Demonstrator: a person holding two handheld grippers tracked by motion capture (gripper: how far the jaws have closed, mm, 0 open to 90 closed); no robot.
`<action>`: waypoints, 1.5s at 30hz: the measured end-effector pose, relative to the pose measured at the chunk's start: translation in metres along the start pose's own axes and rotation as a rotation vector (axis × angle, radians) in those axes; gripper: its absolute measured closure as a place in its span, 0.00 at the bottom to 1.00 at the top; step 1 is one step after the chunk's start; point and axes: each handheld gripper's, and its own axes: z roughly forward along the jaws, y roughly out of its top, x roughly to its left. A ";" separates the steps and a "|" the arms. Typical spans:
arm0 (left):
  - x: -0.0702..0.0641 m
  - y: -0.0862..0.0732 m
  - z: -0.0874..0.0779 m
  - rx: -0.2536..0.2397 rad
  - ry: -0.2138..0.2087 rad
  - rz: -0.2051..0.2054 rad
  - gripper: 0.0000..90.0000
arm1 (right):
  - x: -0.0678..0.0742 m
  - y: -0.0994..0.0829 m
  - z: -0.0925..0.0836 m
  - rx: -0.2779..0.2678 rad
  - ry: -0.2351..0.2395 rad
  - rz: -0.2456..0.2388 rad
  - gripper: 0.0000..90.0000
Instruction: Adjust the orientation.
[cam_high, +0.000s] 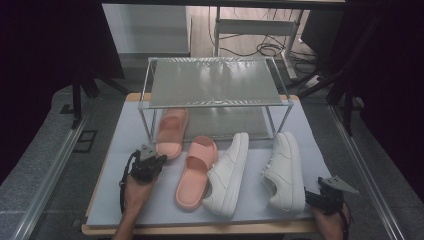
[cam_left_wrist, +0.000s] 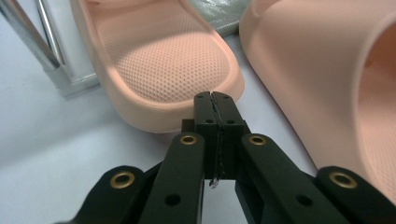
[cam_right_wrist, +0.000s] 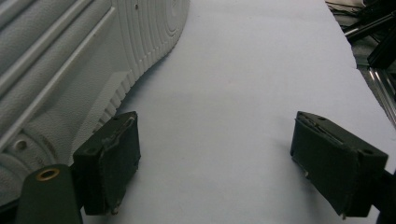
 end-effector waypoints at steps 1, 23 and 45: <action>0.001 0.001 0.001 0.000 -0.002 0.001 1.00 | 0.000 0.000 0.000 0.000 0.000 0.000 0.17; 0.010 0.030 0.040 0.018 0.040 -0.003 0.99 | 0.000 0.000 0.000 0.000 0.000 -0.002 0.17; 0.015 0.049 0.073 0.052 0.077 -0.003 0.99 | 0.000 0.000 0.000 0.000 0.001 -0.001 0.17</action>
